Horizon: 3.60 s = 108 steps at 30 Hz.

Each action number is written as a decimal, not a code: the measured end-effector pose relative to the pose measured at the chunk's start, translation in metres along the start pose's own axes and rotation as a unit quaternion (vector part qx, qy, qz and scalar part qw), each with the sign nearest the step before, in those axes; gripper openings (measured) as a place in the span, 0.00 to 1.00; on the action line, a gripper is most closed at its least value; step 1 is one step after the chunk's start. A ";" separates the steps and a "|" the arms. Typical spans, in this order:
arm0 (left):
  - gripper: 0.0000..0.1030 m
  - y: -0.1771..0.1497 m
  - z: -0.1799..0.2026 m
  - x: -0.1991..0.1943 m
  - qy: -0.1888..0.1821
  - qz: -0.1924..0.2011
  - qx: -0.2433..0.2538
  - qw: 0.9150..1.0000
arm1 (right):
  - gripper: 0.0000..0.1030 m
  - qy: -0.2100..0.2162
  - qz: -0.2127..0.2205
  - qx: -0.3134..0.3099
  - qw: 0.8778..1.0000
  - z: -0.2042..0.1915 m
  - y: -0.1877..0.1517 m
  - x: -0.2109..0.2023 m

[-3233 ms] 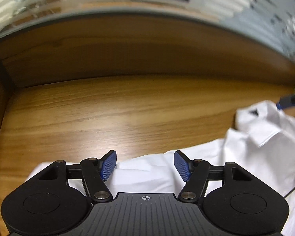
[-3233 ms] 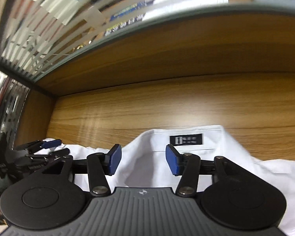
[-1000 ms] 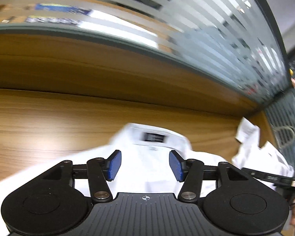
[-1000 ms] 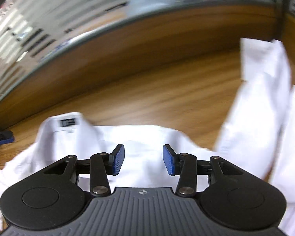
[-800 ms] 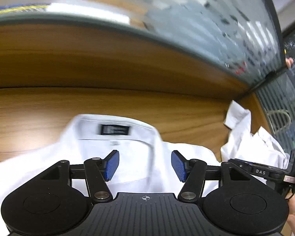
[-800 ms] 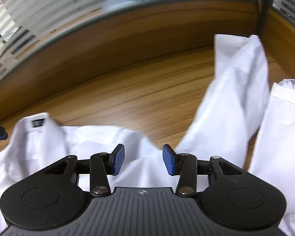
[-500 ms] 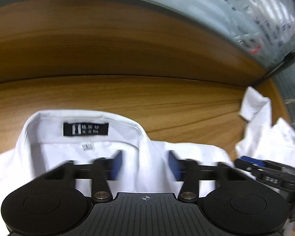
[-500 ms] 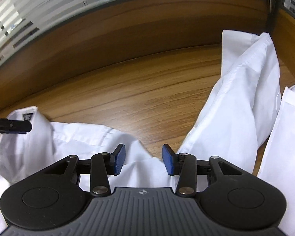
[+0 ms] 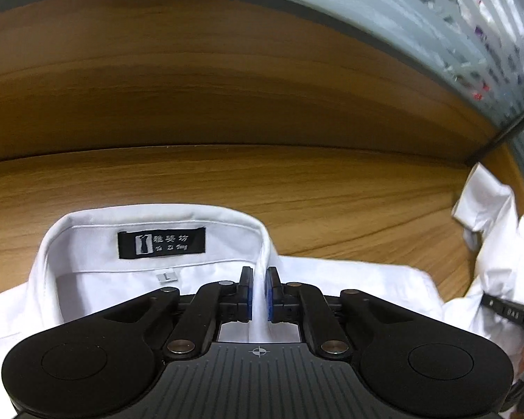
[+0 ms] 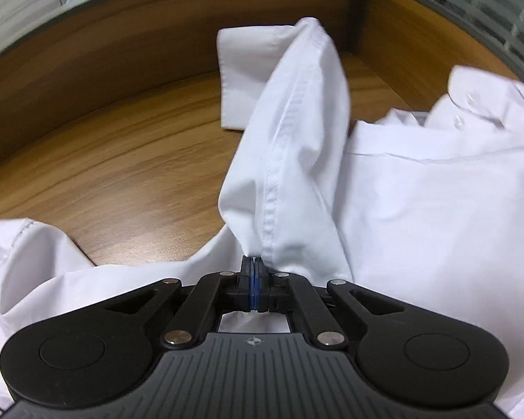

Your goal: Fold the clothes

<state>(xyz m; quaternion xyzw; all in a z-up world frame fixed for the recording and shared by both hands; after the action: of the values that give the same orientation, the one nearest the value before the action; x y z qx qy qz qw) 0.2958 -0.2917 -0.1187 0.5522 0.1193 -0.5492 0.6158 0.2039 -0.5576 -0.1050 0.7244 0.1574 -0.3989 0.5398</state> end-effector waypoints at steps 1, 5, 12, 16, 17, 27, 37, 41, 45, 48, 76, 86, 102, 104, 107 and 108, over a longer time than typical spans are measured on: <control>0.09 0.000 0.000 0.000 -0.004 0.001 0.001 1.000 | 0.04 -0.005 0.002 0.004 1.000 0.006 0.000 -0.001; 0.10 0.003 -0.003 -0.003 -0.018 0.006 -0.012 1.000 | 0.25 0.045 0.006 0.024 0.999 -0.005 0.003 -0.026; 0.28 0.010 -0.005 -0.001 -0.022 0.009 -0.045 0.999 | 0.50 0.063 -0.032 0.117 0.991 -0.020 -0.026 -0.054; 0.10 0.009 -0.001 0.005 -0.009 0.003 -0.035 0.999 | 0.47 0.052 -0.058 0.140 0.987 -0.025 -0.045 -0.041; 0.09 0.009 0.000 0.005 -0.010 0.007 -0.030 0.999 | 0.41 0.050 -0.060 0.144 0.986 -0.024 -0.048 -0.039; 0.08 0.011 -0.002 0.009 0.008 0.022 -0.029 0.999 | 0.02 0.021 -0.045 0.202 0.978 -0.001 -0.083 -0.047; 0.21 0.020 -0.005 -0.015 -0.015 0.025 -0.035 0.999 | 0.16 0.023 0.012 0.088 0.996 -0.027 -0.030 -0.070; 0.29 0.016 -0.003 -0.038 -0.020 0.027 -0.026 0.999 | 0.31 0.025 0.030 0.071 0.997 -0.029 -0.006 -0.073; 0.36 0.007 -0.006 -0.063 -0.024 0.022 -0.022 0.999 | 0.40 0.008 0.053 0.047 0.997 -0.019 0.026 -0.069; 0.39 -0.001 -0.009 -0.082 -0.024 0.022 -0.021 0.999 | 0.55 -0.014 0.070 0.028 0.997 -0.007 0.054 -0.057; 0.41 -0.032 0.022 -0.092 -0.044 -0.022 -0.047 0.998 | 0.06 -0.004 0.094 -0.032 0.995 0.067 0.182 -0.022; 0.40 -0.023 0.068 -0.016 -0.096 -0.056 0.019 0.994 | 0.05 -0.060 0.249 0.156 0.954 0.137 0.116 -0.238; 0.04 -0.039 0.074 0.026 -0.047 -0.058 0.035 0.997 | 0.03 -0.162 0.312 0.413 0.840 0.204 -0.106 -0.375; 0.04 -0.038 0.074 0.026 -0.048 -0.055 0.042 0.996 | 0.03 -0.171 0.303 0.442 0.827 0.211 -0.139 -0.366; 0.04 -0.033 0.074 0.029 -0.051 -0.063 0.044 0.996 | 0.04 -0.184 0.281 0.471 0.816 0.223 -0.181 -0.346; 0.04 -0.032 0.074 0.030 -0.052 -0.066 0.044 0.995 | 0.05 -0.190 0.275 0.474 0.815 0.227 -0.192 -0.338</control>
<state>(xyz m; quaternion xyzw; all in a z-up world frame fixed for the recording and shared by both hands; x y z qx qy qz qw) 0.2471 -0.3613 -0.1323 0.5405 0.0987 -0.6212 0.5587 -0.2289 -0.6244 -0.0006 0.8134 -0.3624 -0.3892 0.2359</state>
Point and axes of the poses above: each gripper's, at about its wrist camera, not at the fingertips, and x roughly the way its jaws point, z to its right, y to its top, the point moved 3 cm from there along x, roughly the way its jaws point, and after that the axes turned 10 degrees about z, right-handed, at the moved point
